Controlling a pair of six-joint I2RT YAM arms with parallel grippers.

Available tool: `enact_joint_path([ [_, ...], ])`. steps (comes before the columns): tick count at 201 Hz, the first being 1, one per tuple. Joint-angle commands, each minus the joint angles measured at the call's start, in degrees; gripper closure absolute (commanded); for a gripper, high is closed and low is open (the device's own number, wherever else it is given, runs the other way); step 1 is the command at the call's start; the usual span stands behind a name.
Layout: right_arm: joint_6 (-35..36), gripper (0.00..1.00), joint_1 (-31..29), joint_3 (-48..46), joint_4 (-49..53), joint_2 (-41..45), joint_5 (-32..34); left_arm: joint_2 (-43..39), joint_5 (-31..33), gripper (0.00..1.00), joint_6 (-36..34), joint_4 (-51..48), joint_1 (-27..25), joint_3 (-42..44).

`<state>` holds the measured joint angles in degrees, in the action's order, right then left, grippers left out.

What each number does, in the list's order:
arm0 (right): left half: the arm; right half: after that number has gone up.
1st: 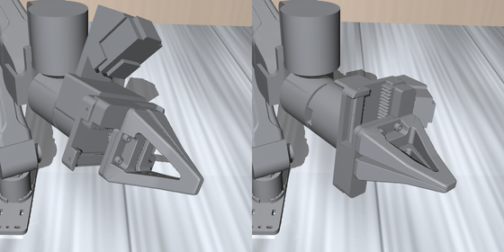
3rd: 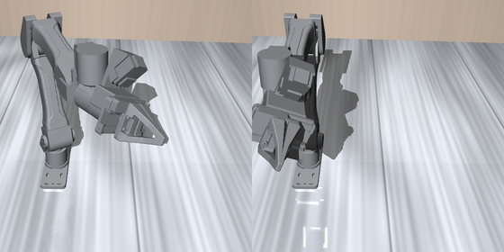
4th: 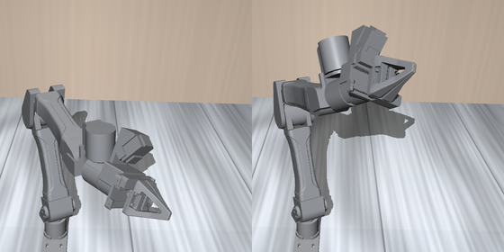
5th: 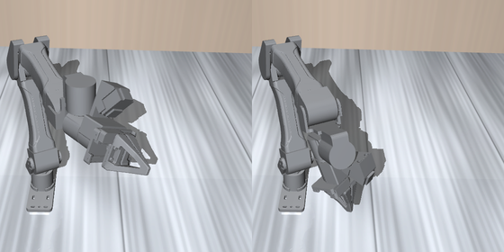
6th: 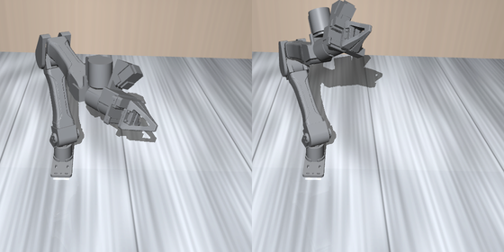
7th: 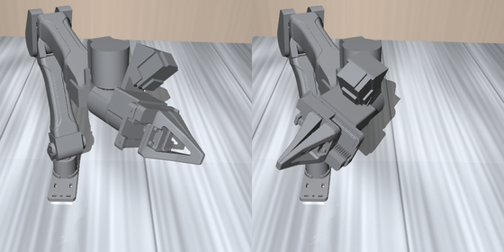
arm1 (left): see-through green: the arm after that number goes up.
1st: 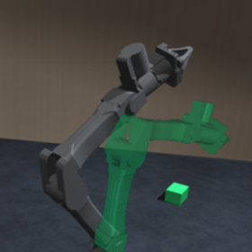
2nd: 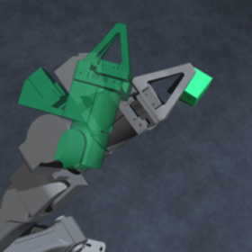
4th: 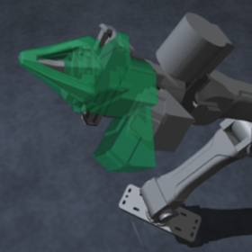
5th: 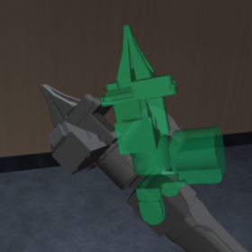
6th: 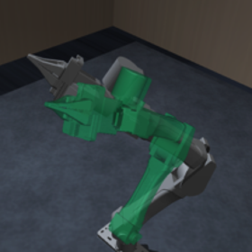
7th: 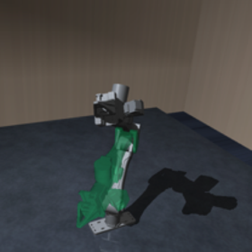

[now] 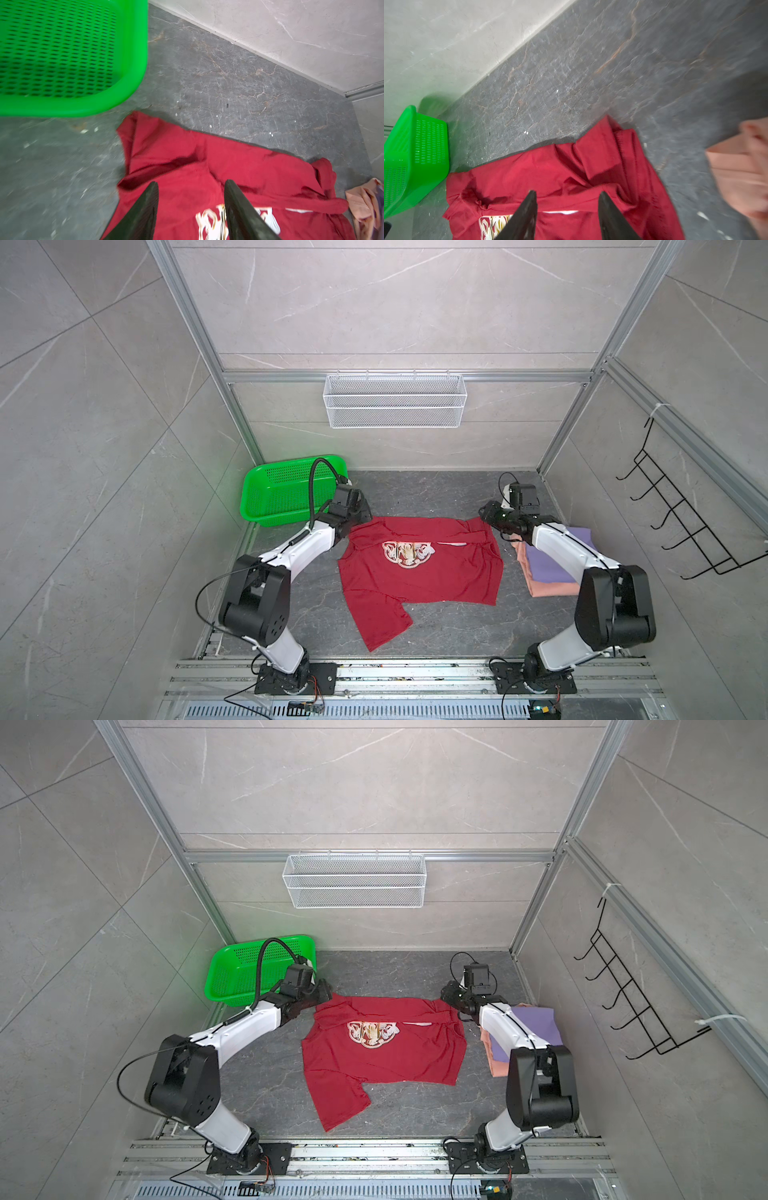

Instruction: Fold and stack the t-shirts

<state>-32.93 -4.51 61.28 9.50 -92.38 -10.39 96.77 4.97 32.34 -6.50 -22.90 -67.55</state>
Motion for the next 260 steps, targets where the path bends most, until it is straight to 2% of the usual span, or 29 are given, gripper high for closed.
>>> enact_joint_path([
  [1,-2.9,0.51,-2.1,2.8,-2.4,-4.0,-2.3,5.1,-3.1,0.46,-1.1,-2.4,-0.3,-4.0],
  [44,-5.3,0.52,-3.4,4.8,-4.7,-13.7,-2.2,12.8,-3.8,0.47,0.7,-1.9,-0.6,-7.5],
  [81,-5.3,0.54,-3.3,7.9,-1.0,-19.6,1.1,16.3,-0.2,0.47,0.8,-2.3,-0.2,-7.3],
  [129,-5.5,0.54,-1.7,8.3,2.7,-22.7,5.6,20.0,1.1,0.47,3.1,-2.4,1.9,-5.9],
  [201,-5.9,0.55,1.9,12.7,6.7,-26.2,6.4,25.1,-0.1,0.47,4.3,-5.3,3.3,-10.9],
  [260,-5.5,0.55,3.7,19.4,7.2,-28.3,1.5,26.8,-1.7,0.47,0.4,-8.2,3.5,-20.6],
])
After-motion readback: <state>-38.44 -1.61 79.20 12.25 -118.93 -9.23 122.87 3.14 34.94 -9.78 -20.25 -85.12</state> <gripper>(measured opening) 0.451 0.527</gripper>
